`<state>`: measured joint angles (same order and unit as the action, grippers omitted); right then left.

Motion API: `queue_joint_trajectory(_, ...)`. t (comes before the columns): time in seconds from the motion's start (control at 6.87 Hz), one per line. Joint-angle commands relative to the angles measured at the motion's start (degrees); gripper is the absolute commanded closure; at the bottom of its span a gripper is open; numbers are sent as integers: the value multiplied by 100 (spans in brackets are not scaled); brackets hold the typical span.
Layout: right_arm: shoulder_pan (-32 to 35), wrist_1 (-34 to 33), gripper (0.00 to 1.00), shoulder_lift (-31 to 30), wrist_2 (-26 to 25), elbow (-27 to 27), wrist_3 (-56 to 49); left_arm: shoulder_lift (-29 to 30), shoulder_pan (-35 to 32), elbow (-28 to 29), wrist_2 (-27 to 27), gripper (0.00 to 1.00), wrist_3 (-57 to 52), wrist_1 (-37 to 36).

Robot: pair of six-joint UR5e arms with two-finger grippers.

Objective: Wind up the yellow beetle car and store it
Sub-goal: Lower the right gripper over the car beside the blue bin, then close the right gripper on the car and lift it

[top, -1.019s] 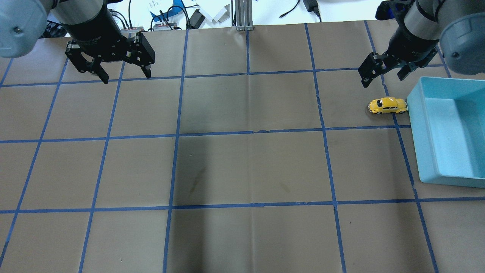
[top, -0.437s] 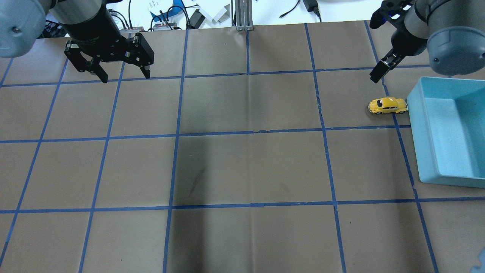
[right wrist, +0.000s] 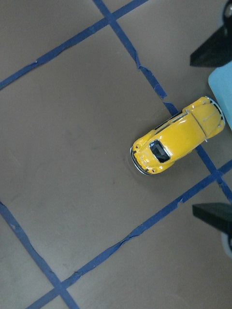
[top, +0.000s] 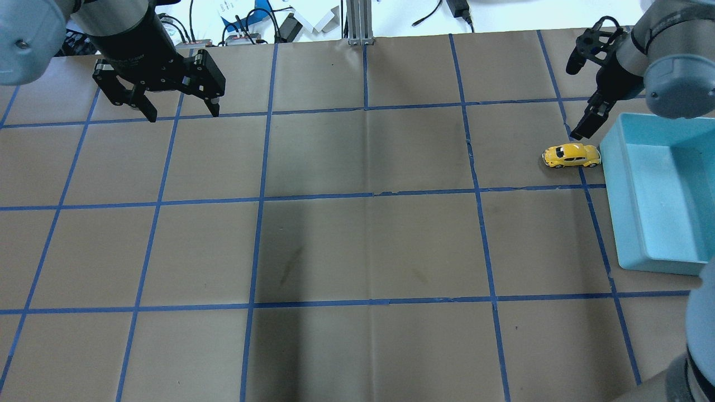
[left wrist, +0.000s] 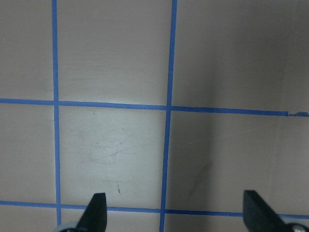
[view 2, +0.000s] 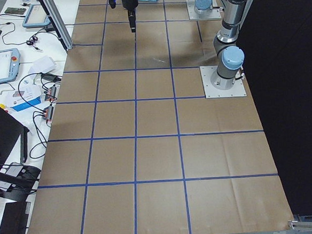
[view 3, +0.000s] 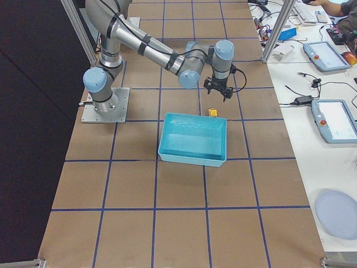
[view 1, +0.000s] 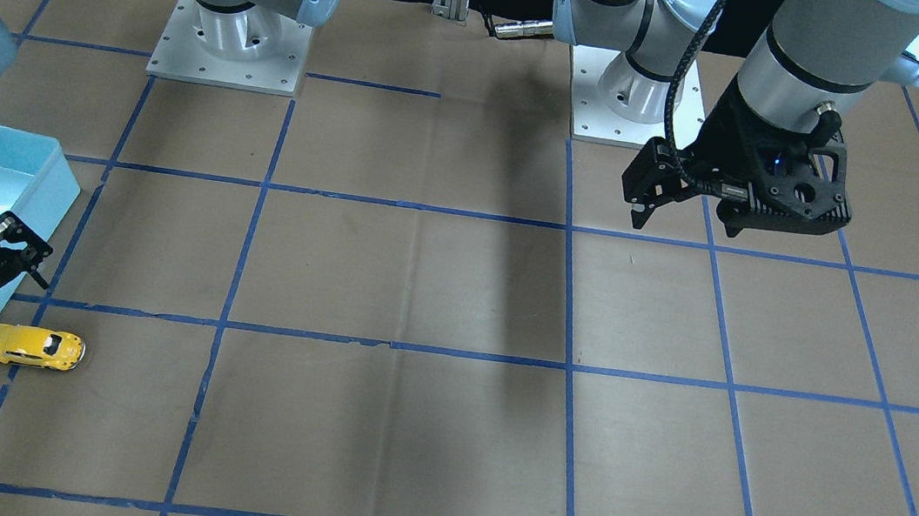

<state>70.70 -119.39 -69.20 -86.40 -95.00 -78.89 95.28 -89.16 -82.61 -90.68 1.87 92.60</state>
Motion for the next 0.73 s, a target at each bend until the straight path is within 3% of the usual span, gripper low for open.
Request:
queue_joint_trajectory(0.0, -73, -321, 0, 258, 471, -324, -785, -1, 4, 0, 24, 0, -46, 4)
queue_joint_trajectory(0.15, -74, -966, 0, 371, 588, -588, -908, -1, 4, 0, 24, 0, -46, 4)
queue_joint_trajectory(0.58, -239, -1200, 0, 582, 528, -529, -1102, -1, 13, 0, 24, 0, -46, -5)
